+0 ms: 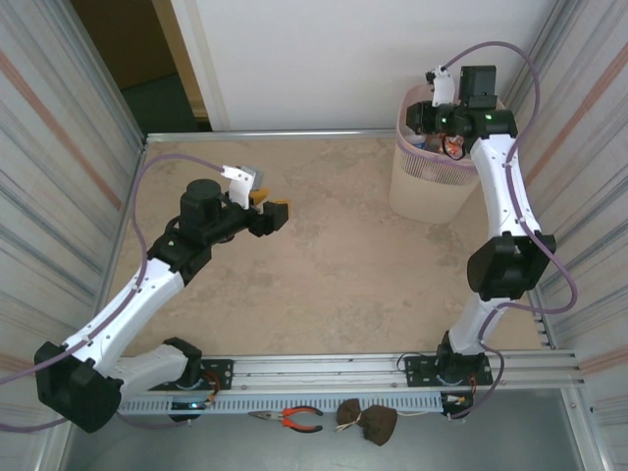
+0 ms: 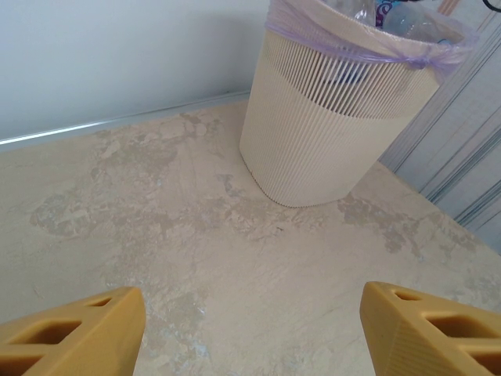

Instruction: Put the plastic bottles in the bin

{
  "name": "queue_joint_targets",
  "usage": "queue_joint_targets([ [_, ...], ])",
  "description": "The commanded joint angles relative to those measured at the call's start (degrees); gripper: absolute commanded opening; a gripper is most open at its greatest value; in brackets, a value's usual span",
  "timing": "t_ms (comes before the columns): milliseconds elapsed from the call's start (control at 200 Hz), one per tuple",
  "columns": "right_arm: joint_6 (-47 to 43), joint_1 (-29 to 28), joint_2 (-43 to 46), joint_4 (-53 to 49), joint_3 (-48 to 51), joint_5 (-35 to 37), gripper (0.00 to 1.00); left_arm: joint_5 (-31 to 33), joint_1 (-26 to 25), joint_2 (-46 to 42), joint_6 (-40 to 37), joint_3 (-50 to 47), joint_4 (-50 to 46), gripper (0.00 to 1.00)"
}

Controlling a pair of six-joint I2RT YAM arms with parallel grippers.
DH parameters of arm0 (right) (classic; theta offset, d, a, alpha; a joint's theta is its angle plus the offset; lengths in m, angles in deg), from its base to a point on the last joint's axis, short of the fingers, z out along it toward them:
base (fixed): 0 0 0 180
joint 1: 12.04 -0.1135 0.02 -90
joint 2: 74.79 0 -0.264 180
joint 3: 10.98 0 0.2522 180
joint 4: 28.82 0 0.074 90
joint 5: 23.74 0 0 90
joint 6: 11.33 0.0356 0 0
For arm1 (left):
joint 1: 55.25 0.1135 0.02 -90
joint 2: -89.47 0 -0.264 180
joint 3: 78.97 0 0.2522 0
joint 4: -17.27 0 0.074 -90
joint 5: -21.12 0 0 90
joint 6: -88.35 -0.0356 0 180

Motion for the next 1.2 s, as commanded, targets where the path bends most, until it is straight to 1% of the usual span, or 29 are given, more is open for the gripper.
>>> queue_joint_targets([
  [0,-2.5,-0.7,4.0,-2.9,3.4,1.4,0.16,-0.9,0.5,0.2,0.0,1.1,2.1,0.73],
  [80,-3.1,-0.9,4.9,-2.8,5.2,2.8,0.15,-1.1,0.5,0.4,0.2,1.1,2.3,0.73],
  [130,-3.2,-0.9,4.9,-2.7,8.1,3.8,0.16,-1.3,0.5,0.6,0.3,1.2,2.3,0.73],
  [346,-4.4,-0.9,4.1,-4.5,10.5,8.4,0.15,-1.7,0.5,1.0,0.6,1.4,2.4,0.73],
  [446,-3.8,-0.8,4.9,-3.8,9.4,7.9,0.15,-1.9,0.5,1.2,0.6,1.6,2.5,0.73],
  [506,-2.6,-0.1,6.1,-2.6,8.6,6.3,0.16,-1.9,0.5,1.3,0.6,1.7,2.4,0.73],
  [671,2.7,5.2,11.2,2.2,9.0,-0.7,0.18,-1.7,0.5,0.8,0.6,1.1,2.7,0.73],
  [817,5.7,11.0,15.6,4.5,11.7,-4.7,0.19,-1.8,0.5,0.8,0.7,0.5,3.6,0.73],
  [1062,9.2,19.4,21.6,7.7,20.3,-4.9,0.18,-2.2,0.5,2.0,0.8,0.4,4.7,0.73],
  [1197,10.1,21.6,21.7,8.6,24.2,-4.8,0.17,-2.7,0.5,2.6,0.8,0.4,5.3,0.73],
])
